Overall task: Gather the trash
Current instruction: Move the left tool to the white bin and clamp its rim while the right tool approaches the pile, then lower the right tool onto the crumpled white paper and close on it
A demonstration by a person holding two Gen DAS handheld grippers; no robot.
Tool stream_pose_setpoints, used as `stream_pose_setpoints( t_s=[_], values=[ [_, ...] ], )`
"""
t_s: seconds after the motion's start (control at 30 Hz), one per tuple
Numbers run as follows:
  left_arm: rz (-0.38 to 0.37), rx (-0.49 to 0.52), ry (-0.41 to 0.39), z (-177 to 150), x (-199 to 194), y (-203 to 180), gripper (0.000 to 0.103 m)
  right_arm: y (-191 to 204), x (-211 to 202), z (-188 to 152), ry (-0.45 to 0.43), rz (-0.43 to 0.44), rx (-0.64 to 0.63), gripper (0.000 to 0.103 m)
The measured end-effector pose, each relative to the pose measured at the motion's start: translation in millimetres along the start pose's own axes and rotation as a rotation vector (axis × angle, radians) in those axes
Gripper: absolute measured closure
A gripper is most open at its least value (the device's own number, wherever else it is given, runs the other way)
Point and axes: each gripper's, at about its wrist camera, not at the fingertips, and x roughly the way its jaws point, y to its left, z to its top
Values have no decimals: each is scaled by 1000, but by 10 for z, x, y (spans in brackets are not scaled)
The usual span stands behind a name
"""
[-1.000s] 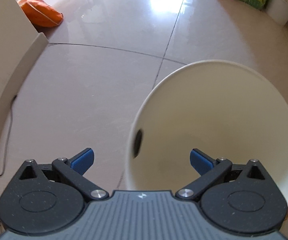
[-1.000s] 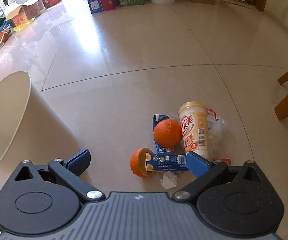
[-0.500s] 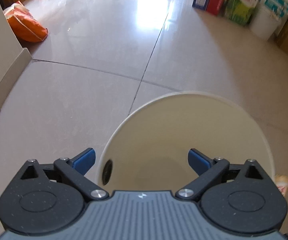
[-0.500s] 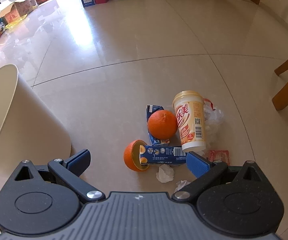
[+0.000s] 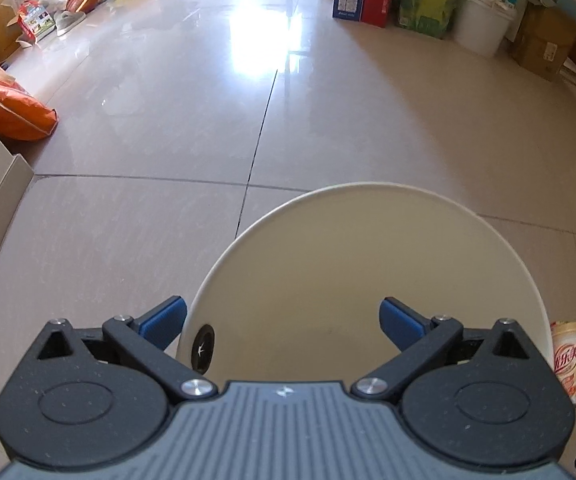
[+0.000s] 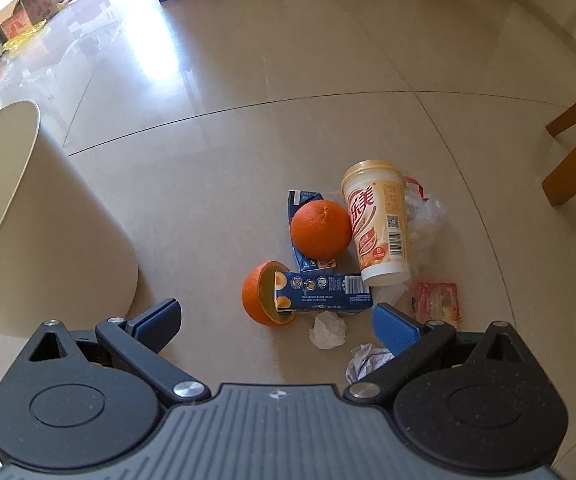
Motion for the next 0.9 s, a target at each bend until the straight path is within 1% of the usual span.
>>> stream_pose_setpoints(
  t_s=[0.03,0.07,0.1,0.17,0.2,0.23,0.27,0.37,0.4,0.53,0.57,0.67,0.8,0.9],
  values=[
    [14,-4,13,5,21,34,5,11,2,-3,-1,1,-4,0],
    [29,-14,27,-5,37,77,12,23,6,-4,0,1,-7,0],
    [31,-29,44,0,51,118,17,31,11,-5,0,2,-10,0],
    [39,-76,87,-17,88,221,34,38,18,-12,0,7,-10,0],
    [51,-89,106,-21,108,264,39,38,25,-18,1,11,-9,0],
    [62,-96,119,-27,122,306,47,41,33,-26,3,13,-9,0],
    [69,-97,128,-26,131,336,53,39,46,-32,6,13,-11,0],
    [96,-79,129,-9,149,394,60,37,83,-49,14,11,-13,0],
    [104,-78,125,-6,148,399,60,35,98,-55,17,10,-11,0],
    [102,-85,135,-18,196,425,68,30,143,-88,30,5,-8,0],
    [96,-79,141,-30,218,441,72,30,154,-98,34,4,-8,0],
    [102,-44,135,-20,265,451,79,35,192,-126,43,2,-10,0],
    [82,-31,105,-67,259,486,84,45,247,-159,56,1,-12,0],
    [89,30,88,-103,256,448,87,57,290,-187,67,-2,-23,0]
  ],
)
